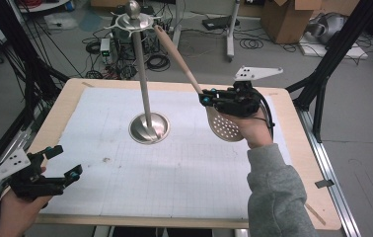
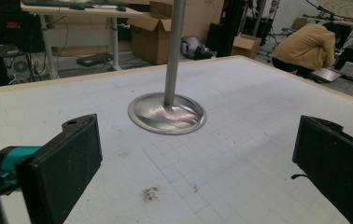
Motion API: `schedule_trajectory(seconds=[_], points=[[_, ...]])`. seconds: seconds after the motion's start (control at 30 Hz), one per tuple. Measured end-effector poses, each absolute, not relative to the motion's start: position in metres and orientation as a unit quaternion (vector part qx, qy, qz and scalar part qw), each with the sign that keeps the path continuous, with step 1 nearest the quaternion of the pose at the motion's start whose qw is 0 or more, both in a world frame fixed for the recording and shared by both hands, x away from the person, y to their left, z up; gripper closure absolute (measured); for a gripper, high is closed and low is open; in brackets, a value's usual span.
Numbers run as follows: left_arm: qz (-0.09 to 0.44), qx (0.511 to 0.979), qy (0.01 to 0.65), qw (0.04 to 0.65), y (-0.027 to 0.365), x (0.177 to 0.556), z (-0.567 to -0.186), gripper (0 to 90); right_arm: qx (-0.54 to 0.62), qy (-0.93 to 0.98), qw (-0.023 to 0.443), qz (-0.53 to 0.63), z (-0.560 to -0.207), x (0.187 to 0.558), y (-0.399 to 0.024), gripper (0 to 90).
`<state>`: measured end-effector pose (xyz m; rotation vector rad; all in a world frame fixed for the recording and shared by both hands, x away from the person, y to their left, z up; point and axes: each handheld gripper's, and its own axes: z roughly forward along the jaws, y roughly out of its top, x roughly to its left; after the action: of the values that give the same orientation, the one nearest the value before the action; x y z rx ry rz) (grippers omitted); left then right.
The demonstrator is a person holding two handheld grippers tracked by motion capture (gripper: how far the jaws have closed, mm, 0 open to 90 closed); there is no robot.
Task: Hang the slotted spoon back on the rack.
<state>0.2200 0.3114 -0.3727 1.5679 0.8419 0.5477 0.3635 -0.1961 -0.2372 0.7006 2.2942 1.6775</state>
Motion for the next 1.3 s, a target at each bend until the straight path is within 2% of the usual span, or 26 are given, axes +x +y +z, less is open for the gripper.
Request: schedule_trajectory(seconds=[1.3], points=[[0.241,0.672,0.367,0.596,0.318,0.211,-0.371,1.8,0.247,0.793,0.086,0.551,-0.265,0.384,-0.146,78.4]])
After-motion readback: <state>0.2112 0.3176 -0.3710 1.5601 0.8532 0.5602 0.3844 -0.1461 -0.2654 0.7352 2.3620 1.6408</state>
